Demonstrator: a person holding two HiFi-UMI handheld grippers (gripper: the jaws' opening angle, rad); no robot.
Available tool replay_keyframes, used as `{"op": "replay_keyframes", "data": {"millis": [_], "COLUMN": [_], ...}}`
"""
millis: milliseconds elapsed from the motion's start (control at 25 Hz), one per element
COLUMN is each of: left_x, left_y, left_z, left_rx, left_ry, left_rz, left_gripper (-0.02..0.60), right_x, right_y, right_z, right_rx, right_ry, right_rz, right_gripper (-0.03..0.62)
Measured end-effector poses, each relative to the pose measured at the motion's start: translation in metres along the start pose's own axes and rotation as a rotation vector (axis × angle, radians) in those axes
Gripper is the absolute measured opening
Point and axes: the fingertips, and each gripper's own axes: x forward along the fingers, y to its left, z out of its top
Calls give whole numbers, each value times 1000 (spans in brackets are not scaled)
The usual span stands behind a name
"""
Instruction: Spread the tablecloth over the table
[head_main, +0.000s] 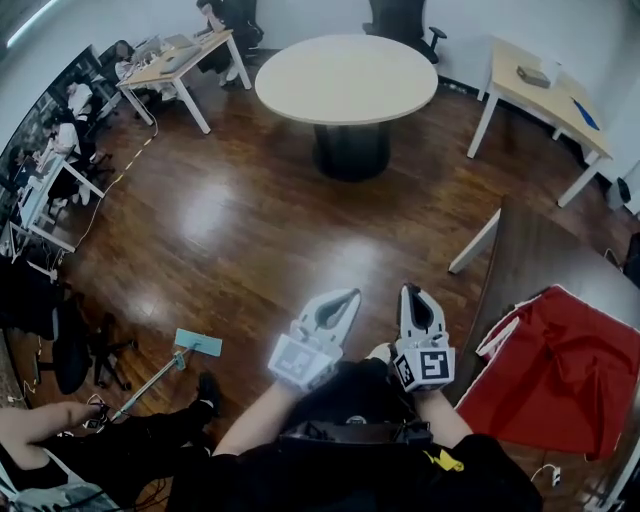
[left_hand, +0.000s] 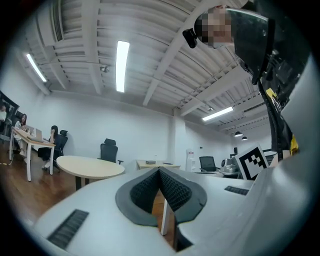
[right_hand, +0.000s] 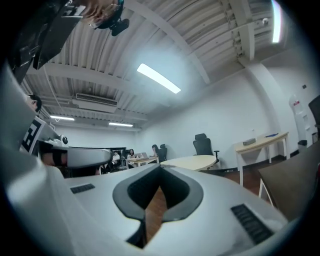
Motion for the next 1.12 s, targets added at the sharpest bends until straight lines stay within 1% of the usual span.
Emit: {"op": "replay_keyframes", "data": {"millis": [80,160,240,320,400,520,680,760,920,1040,1120], "left_x": [-15,-34,-57,-80,-103,-139,-180,-197,-223,-244,-265], "left_y": [-11,-23,-33,-44,-61,-106,-164,-194,-268,-313,-334], "left_z": [-1,2,0,-10,-17,-13,-10,-9,-5,-4,-7], "left_rx": [4,3,-8,-34,-43,-21,-10,-8,-8,-13,-13], "left_ry": [3,-15,-26,-7,6,-3,-17,-36,-56,-58,-35], "left_rz": [7,26,58,98,144,226,430,513,642,715,751], "left_gripper": [-3,-3,-2,-3,-3,-3,-3,-3,-3,-3,-3], "right_x": [-19,-42,-67,-91,-114,-154,-209,-244,-311,-350,-377], "right_y": [12,24,38,52,64,79,104,106,92,82,88], "right_z": [-4,-8,-13,-18,-22,-16,6,10,16,16,18], "right_rx": [-3,-3,-7,-11,-24,-41,-76,-79,-87,-112,-115], "right_ry": [13,26,32,39,51,61,24,26,50,85,81], "right_rz": [4,-5,-6,14,62,161,358,427,522,558,575], "right_gripper": [6,6,5,6,6,6,5,5,5,5,6]}}
